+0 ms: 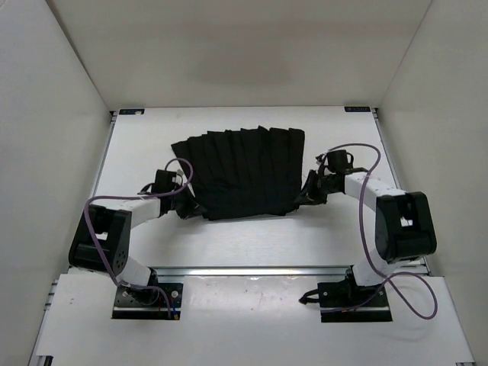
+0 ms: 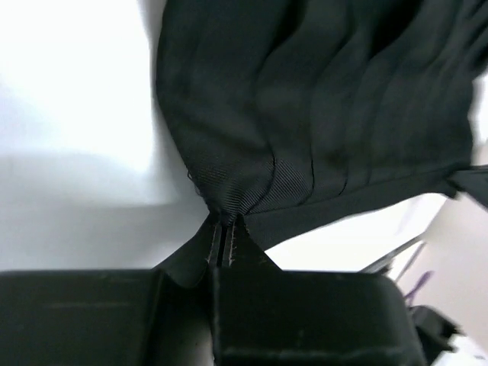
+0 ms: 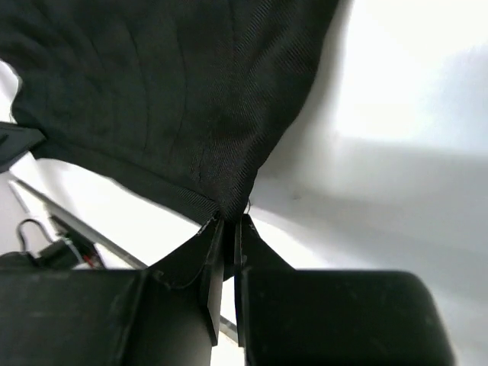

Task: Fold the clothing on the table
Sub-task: Flatten the skirt out, then fold the skirt

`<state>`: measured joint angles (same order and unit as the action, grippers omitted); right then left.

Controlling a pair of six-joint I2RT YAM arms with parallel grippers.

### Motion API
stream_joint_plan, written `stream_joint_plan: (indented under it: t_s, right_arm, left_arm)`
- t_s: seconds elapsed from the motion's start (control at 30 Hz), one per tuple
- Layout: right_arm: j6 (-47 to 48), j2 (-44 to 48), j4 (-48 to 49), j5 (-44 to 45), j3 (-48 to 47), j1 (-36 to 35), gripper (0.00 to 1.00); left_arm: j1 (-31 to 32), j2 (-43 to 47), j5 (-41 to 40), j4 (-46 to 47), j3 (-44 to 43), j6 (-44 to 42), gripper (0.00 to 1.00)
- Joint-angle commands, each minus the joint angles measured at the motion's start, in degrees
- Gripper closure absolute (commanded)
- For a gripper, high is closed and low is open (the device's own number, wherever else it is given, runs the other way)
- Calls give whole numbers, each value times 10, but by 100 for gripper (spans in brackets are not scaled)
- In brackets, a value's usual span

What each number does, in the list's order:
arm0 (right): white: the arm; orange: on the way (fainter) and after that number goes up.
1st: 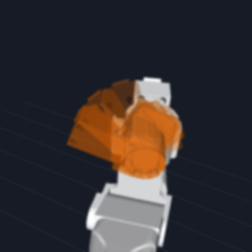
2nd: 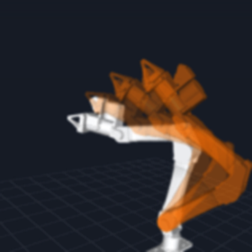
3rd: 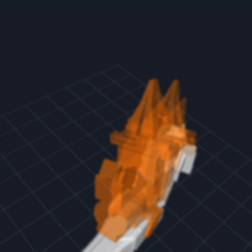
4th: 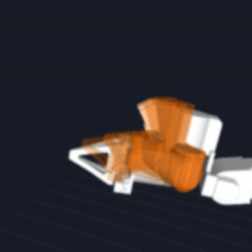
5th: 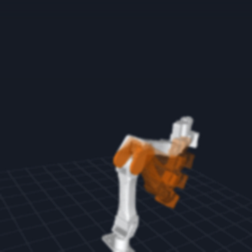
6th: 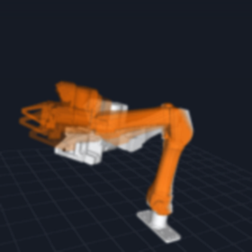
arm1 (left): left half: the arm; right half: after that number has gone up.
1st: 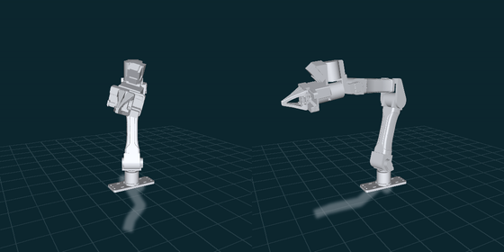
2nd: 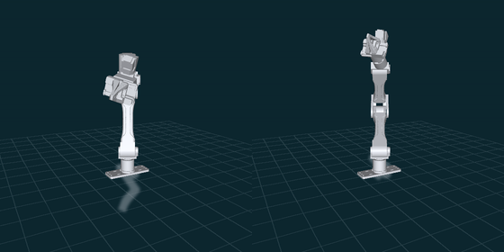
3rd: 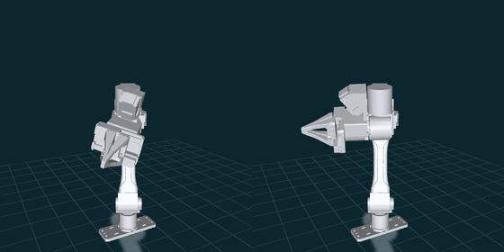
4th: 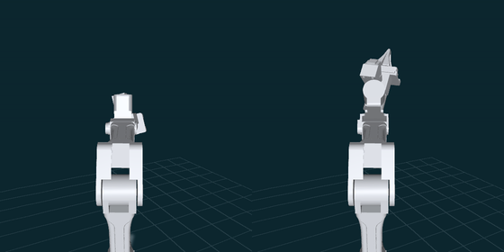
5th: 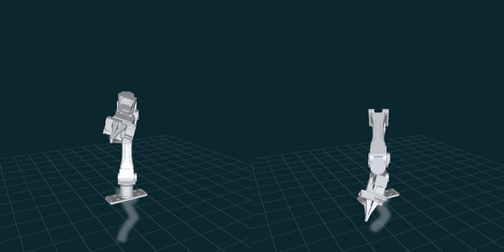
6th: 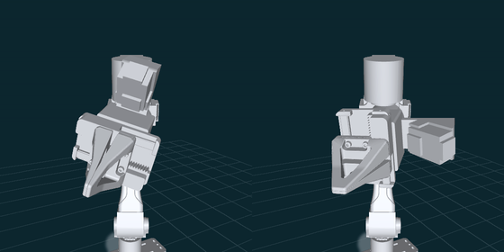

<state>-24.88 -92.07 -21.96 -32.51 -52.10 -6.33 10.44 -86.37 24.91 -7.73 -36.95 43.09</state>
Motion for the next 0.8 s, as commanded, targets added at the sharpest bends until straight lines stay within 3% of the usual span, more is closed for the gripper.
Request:
stream_joint_plan:
  t_s: [0.0, 0.13, 0.27, 0.53, 0.77]
  right_arm:
    - [-24, 95, 41, 69, 13, -19, 100]
    - [-59, 149, 24, 74, 98, -24, 100]
    - [-65, 191, -6, 71, 157, -23, 100]
    - [-72, 355, -146, 99, 169, -83, 100]
    - [-10, 531, -322, 32, 144, 11, 100]
  left_arm:
    - [27, 60, -33, 40, 24, -7, 100]
    - [64, 126, -62, 4, 71, 4, 100]
    - [61, 214, -73, -32, 123, 11, 100]
    - [42, 397, -88, -194, 115, -22, 100]
    - [34, 524, -67, -339, 87, -26, 100]
